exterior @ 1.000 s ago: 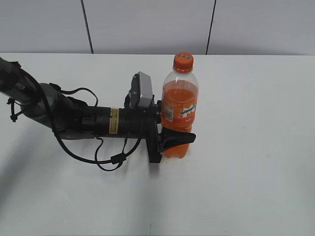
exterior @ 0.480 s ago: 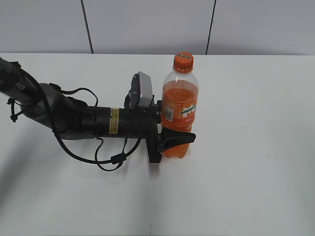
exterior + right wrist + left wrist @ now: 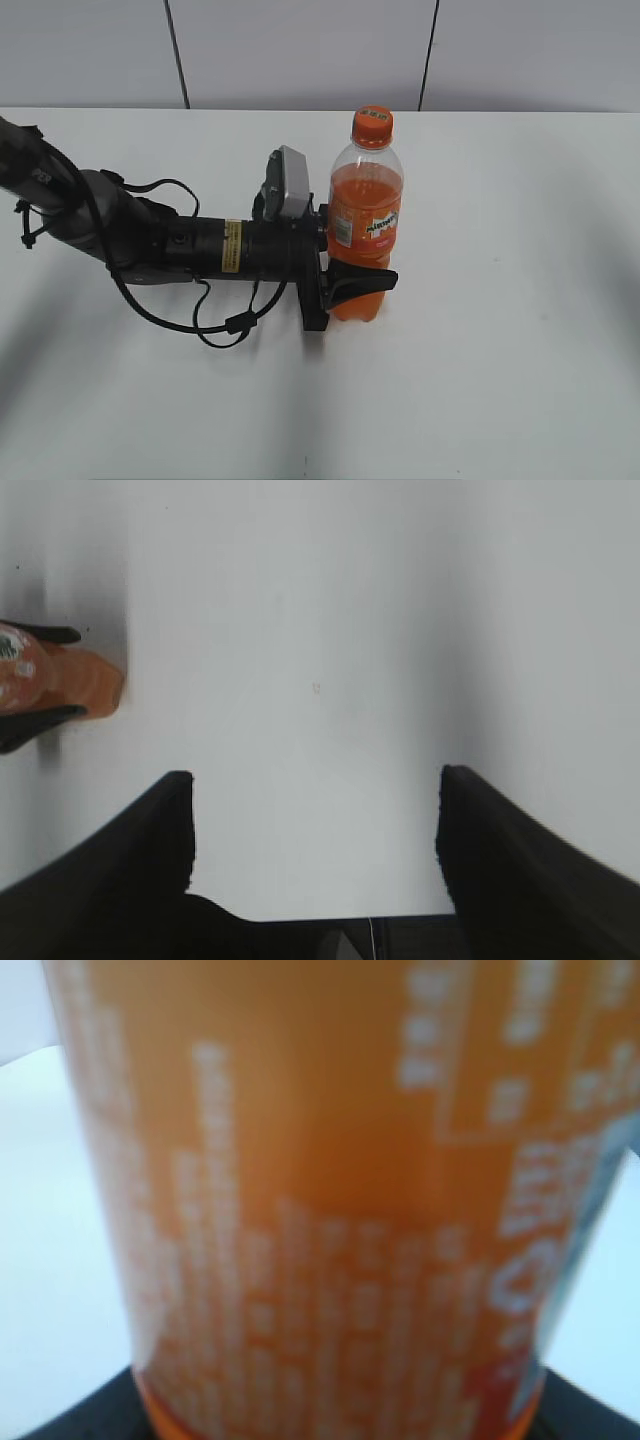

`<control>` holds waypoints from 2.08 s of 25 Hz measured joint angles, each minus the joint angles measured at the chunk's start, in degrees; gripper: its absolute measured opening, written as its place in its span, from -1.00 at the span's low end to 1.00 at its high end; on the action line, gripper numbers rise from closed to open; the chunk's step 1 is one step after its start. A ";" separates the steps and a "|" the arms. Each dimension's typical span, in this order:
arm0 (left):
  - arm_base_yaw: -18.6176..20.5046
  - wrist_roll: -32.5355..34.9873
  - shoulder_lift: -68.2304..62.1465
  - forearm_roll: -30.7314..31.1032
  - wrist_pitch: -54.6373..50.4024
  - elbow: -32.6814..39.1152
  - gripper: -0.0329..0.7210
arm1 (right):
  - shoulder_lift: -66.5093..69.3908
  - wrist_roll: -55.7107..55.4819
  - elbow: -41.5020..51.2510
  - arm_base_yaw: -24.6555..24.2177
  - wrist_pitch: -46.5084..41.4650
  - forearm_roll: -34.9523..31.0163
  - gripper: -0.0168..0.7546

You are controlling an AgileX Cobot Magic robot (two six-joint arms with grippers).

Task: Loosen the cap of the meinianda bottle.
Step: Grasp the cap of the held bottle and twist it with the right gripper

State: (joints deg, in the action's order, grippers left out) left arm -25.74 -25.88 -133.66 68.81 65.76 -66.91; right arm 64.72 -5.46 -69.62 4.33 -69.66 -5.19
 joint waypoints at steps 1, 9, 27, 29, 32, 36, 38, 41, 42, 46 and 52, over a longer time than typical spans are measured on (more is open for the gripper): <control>0.00 0.00 0.00 0.00 0.00 0.00 0.13 | 3.24 -0.29 -2.43 0.00 0.00 0.00 0.50; 0.00 -0.06 -0.05 0.00 0.11 0.00 0.13 | 24.64 -0.79 -19.16 -0.11 0.00 -0.43 0.50; -0.05 -0.06 -0.05 0.04 0.12 0.00 0.13 | 31.78 -10.59 -26.51 12.01 -0.06 -5.12 0.50; -0.05 -0.06 -0.05 0.25 0.12 -0.04 0.13 | 32.49 -12.67 -27.84 15.31 -0.06 -5.14 0.50; -0.05 0.00 -0.05 0.69 0.12 -0.15 0.13 | 33.99 -15.19 -30.41 19.22 -0.06 -5.03 0.50; -0.05 0.00 -0.05 1.13 0.16 -0.22 0.13 | 36.53 -17.56 -33.03 23.81 -0.06 -4.96 0.50; -0.05 0.00 -0.05 1.13 0.16 -0.22 0.13 | 37.59 -18.53 -33.37 25.60 -0.06 -4.96 0.50; -0.05 0.00 -0.05 1.13 0.16 -0.22 0.13 | 38.70 -19.52 -33.37 27.64 -0.06 -4.96 0.50; -0.05 0.00 -0.05 1.13 0.16 -0.22 0.13 | 39.00 -19.80 -33.37 28.18 -0.06 -4.96 0.50; -0.05 0.00 -0.05 1.02 0.10 -0.22 0.13 | 39.35 -20.81 -33.37 29.63 -0.06 -4.80 0.50; -0.05 -0.18 -0.05 0.64 -0.23 -0.22 0.13 | 39.42 -21.11 -33.37 30.05 -0.06 -4.57 0.50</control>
State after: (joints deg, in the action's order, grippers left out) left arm -25.79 -26.07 -133.71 69.46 65.52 -67.12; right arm 104.14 -26.57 -102.99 34.38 -69.73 -9.76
